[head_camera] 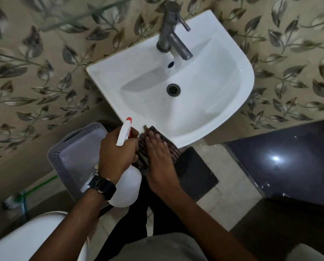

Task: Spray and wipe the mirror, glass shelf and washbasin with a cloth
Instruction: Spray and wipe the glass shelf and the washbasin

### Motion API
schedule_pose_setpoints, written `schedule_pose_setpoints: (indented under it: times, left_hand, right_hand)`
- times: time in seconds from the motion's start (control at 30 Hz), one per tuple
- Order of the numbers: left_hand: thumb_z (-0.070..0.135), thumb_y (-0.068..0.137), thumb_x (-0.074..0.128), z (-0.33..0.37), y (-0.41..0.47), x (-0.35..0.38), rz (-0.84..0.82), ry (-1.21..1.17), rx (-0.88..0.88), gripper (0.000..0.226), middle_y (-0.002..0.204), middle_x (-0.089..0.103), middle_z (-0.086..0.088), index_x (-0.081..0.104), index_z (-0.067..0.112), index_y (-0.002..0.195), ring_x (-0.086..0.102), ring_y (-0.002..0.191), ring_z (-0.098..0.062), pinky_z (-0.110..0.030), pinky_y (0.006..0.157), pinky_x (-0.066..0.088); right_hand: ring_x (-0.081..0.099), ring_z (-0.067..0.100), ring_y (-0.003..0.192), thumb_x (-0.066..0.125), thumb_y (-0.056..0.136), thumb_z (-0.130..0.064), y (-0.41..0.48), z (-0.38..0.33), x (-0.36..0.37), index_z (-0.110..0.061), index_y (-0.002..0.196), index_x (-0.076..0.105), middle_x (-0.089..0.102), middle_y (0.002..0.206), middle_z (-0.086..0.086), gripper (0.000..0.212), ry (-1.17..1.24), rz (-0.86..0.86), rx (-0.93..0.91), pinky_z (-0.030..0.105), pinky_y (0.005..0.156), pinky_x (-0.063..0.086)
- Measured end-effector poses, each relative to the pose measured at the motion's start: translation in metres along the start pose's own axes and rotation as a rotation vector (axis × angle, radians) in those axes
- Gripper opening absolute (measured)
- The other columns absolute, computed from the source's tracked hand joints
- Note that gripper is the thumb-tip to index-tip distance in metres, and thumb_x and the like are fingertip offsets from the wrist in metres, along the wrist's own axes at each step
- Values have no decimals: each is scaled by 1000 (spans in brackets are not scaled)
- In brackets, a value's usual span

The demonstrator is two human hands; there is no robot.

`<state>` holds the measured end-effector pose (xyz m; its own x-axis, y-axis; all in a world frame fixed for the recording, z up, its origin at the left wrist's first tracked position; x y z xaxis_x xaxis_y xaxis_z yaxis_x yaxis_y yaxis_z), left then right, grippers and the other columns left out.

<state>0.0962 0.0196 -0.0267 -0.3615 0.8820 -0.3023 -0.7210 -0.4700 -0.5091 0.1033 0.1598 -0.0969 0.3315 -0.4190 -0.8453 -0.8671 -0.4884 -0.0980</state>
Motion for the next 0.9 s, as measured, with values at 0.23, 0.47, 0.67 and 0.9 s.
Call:
schedule_pose_setpoints:
  times: [0.23,0.47,0.67,0.9]
  left_hand:
    - [6,80,56,8,-4,13,-61,34,27,61,75,72,-6,68,64,64,58,48,-23,-35,55,50]
    - [3,79,59,0,-5,27,-81,56,-9,20,78,75,-14,73,18,78,59,44,-21,-36,55,51]
    - [-3,85,56,8,-9,43,-147,70,-21,22,85,74,-21,71,12,80,55,44,-21,-34,53,48]
    - [-1,82,57,18,-8,62,-174,120,-36,24,78,74,-16,71,17,74,58,47,-23,-37,54,50]
  right_hand:
    - [21,26,155,49,72,0,-16,102,-63,-3,155,34,31,164,13,84,39,70,92,48,127,16]
    - [34,33,149,38,95,-12,43,219,-154,-2,150,41,43,157,15,56,-75,166,264,49,124,27]
    - [16,23,156,33,88,-11,-9,139,-99,-8,157,29,23,166,8,69,-11,142,146,48,126,20]
    - [10,12,157,45,80,5,-26,111,-64,-10,157,31,24,167,0,80,41,12,43,38,129,11]
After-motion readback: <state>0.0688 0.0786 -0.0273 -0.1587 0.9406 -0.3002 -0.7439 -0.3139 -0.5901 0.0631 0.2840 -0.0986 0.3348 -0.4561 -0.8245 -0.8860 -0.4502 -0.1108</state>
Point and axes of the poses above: each hand's wrist, its own y-axis towards the middle knuckle, its own x-axis out of the palm, z = x × y, the point moved 4 cm from there along y, towards the middle knuckle
